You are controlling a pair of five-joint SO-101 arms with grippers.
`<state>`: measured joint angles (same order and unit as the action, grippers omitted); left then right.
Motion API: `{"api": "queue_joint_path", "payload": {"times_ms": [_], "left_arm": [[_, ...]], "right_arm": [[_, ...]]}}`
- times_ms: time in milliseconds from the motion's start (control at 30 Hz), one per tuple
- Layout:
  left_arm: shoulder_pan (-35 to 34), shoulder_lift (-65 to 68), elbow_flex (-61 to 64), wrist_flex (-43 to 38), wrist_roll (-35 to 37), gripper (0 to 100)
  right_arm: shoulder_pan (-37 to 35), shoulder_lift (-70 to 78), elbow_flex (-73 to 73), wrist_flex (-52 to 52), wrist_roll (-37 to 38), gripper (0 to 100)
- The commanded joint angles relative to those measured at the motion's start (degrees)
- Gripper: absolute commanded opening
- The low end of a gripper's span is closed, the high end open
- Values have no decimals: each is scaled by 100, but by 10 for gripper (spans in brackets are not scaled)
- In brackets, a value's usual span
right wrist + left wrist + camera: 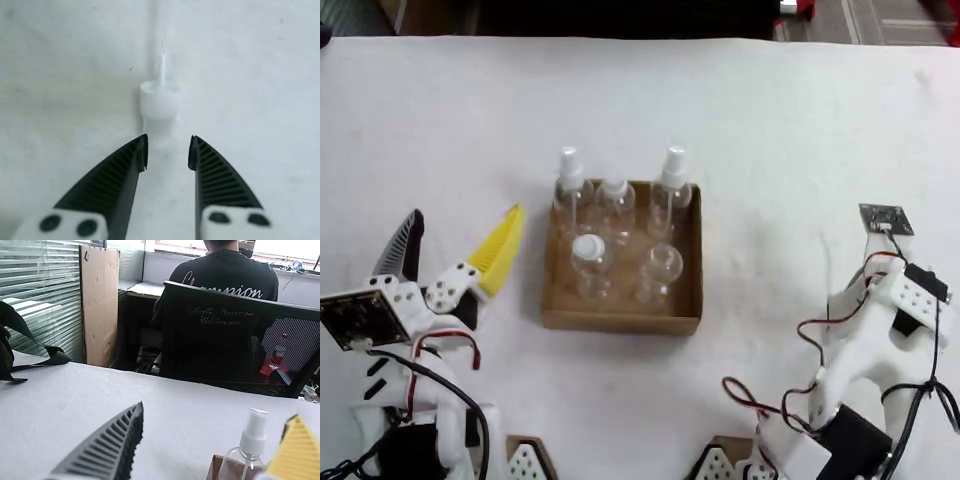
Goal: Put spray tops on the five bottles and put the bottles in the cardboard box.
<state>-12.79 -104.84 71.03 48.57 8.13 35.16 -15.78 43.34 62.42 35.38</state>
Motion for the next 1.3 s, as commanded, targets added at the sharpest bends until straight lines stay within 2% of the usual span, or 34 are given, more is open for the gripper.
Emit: {"api": "queue_joint_path", "payload": {"times_ms": [0,100,167,333,467,567,633,700,767,867,933,1033,1267], "left_arm": [[66,13,-35,-26,70,395],[66,13,-35,-26,70,395],[75,13,-35,-26,70,395],[75,13,-35,-26,70,395],[75,13,-35,-26,70,395],[75,13,-35,-26,70,395],[75,13,-35,-26,70,395],[75,13,-35,-26,70,395],[75,13,-35,-26,70,395],[75,13,-35,-26,70,395],[75,13,-35,-26,70,395],[75,13,-35,-26,70,395],[75,13,-35,-26,70,395]], "right_arm": [[136,66,-149,75,158,115],[330,-127,-26,48,774,115],[409,-514,53,-171,1662,115],[611,-1666,659,-1499,3288,115],[497,-2536,1802,-2360,5002,115],[505,-3196,2822,-3371,5776,115],[523,-3635,3429,-4163,5785,82],[593,-4022,3921,-4848,5609,5],[673,-4295,4220,-5279,5248,28],[796,-4286,4088,-5297,4536,19],[910,-4040,3771,-5130,4281,17],[945,-3292,3068,-4374,4281,17],[945,-365,1002,-3090,4290,18]]}}
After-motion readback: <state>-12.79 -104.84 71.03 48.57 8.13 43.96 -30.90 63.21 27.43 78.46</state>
